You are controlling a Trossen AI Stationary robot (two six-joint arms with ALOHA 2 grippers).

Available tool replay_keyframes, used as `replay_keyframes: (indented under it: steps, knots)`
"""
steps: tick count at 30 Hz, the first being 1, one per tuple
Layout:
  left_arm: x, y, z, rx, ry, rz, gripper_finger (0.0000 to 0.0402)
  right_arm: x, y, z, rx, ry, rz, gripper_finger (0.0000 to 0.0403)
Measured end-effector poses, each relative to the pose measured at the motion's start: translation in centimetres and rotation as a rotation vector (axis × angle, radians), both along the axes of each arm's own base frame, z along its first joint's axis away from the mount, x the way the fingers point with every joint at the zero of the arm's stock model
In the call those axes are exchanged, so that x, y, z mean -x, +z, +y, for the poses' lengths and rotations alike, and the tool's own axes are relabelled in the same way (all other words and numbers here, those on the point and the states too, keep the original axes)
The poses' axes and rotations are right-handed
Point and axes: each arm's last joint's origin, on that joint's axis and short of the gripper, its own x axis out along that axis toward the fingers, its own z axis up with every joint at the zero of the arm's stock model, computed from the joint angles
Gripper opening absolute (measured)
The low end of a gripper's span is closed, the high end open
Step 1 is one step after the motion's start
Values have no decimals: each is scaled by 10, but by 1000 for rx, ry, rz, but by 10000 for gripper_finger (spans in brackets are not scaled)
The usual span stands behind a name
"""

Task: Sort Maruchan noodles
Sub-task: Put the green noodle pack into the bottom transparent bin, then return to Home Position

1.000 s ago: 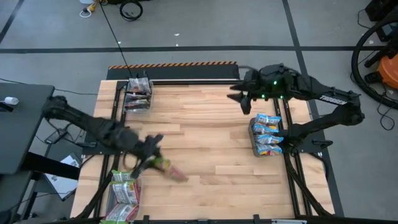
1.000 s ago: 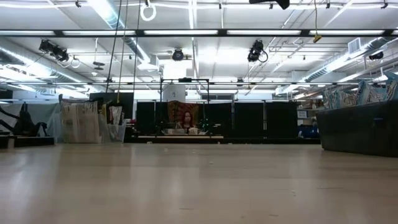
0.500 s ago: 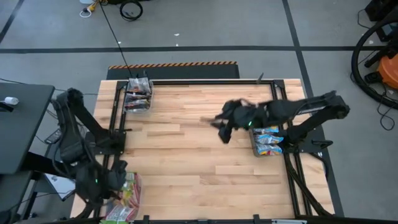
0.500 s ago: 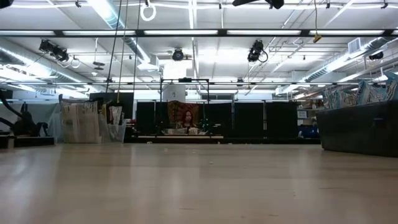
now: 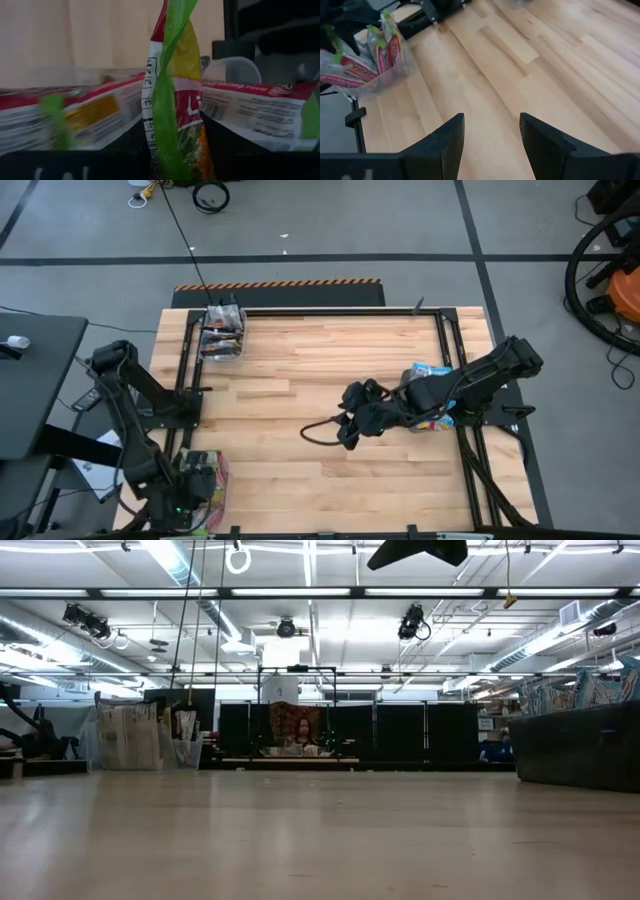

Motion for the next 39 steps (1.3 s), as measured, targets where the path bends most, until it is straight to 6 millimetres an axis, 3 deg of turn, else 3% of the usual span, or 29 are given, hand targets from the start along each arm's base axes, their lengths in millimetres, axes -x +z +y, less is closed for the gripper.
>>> replay_keyframes:
  steps: [4, 10, 15, 19, 26, 30, 34, 39]
  knots:
    - [-2, -16, -7, 101, 10, -34, 125, -1, -3, 5, -9, 0, 5, 197]
    - [6, -37, 1, 75, 31, -2, 130, 1, 0, 3, -4, -17, -12, 197]
    - [9, -35, 3, 78, 28, -2, 135, 1, 0, 3, -2, -14, -9, 197]
    - [12, -28, 10, 106, 54, 11, 165, 3, 1, 4, -10, 42, 9, 200]
    - [12, -6, 22, 199, -6, -5, 244, 17, 26, -9, -23, 123, -37, 197]
    - [4, 21, 33, 273, -60, -60, 260, 26, 41, -23, 9, 131, -79, 190]
    - [-18, 59, 56, 322, -29, -240, 257, 28, 50, -37, 78, 148, -109, 172]
    - [-61, 96, 99, 240, 90, -581, 239, 16, 63, -52, 168, 214, -235, 128]
